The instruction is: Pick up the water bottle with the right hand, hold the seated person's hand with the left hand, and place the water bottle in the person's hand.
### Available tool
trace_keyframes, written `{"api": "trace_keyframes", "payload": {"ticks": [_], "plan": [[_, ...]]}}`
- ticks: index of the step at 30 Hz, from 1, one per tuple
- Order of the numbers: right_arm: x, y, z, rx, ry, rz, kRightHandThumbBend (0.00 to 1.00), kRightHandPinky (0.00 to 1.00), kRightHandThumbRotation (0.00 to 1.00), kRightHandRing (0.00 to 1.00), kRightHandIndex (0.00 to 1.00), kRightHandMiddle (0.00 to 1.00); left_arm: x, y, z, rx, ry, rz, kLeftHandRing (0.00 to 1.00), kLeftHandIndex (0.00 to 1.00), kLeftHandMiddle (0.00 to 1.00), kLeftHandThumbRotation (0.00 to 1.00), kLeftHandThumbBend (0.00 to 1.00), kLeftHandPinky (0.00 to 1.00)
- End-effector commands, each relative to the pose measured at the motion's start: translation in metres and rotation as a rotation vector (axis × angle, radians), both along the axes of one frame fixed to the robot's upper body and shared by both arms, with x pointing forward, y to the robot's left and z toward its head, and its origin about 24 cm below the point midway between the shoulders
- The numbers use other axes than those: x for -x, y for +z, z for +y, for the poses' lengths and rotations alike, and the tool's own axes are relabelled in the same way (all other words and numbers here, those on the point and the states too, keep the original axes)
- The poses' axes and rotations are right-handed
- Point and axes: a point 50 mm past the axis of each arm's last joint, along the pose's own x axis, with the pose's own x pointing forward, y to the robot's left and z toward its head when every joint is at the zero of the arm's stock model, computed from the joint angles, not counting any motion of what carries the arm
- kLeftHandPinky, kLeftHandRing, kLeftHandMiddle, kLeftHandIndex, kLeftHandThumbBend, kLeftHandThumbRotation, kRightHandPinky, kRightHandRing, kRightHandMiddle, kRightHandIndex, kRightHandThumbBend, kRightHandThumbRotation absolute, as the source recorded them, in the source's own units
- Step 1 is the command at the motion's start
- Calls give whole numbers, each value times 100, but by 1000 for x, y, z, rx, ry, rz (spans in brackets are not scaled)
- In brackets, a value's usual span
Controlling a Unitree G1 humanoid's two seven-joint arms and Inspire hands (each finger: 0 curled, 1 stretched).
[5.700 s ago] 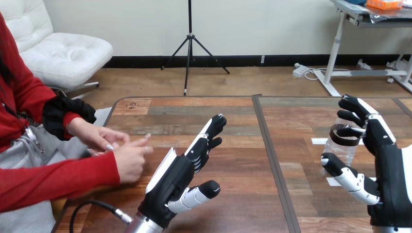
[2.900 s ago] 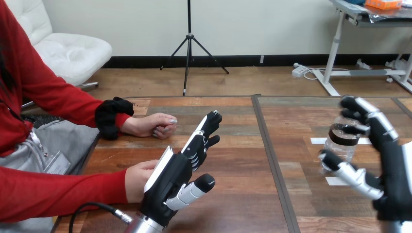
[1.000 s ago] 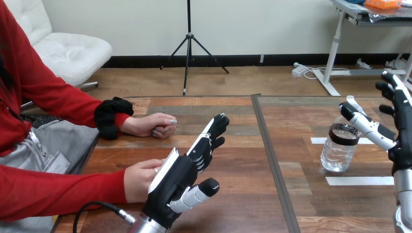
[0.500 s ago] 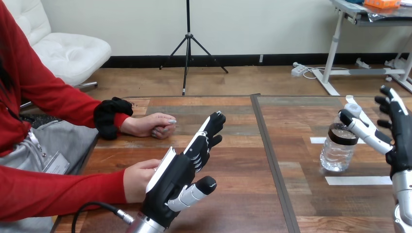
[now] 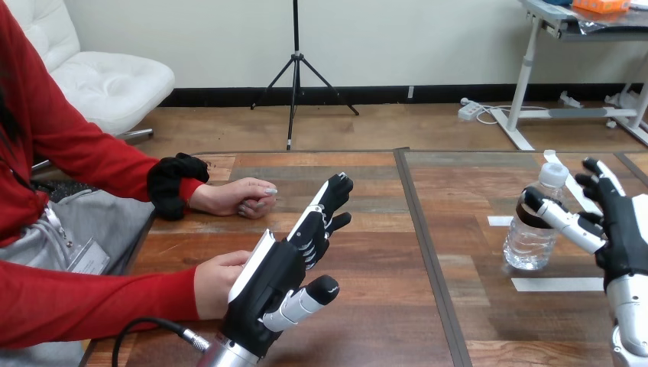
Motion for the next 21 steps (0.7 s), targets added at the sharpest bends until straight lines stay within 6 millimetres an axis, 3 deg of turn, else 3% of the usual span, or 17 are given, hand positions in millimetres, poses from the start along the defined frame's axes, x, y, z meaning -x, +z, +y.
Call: {"api": "trace_keyframes", "payload": {"ticks": [1,21], "plan": [[-24,30,-1,8,15,-77,100,78,58,91,93,89,-10,16,4,11,16,-93,100,100,100,85,100,95],[-29,21,2,5,2,42,100,74,55,88,93,87,-7,17,7,23,13,-109,100,100,100,82,100,94]]}}
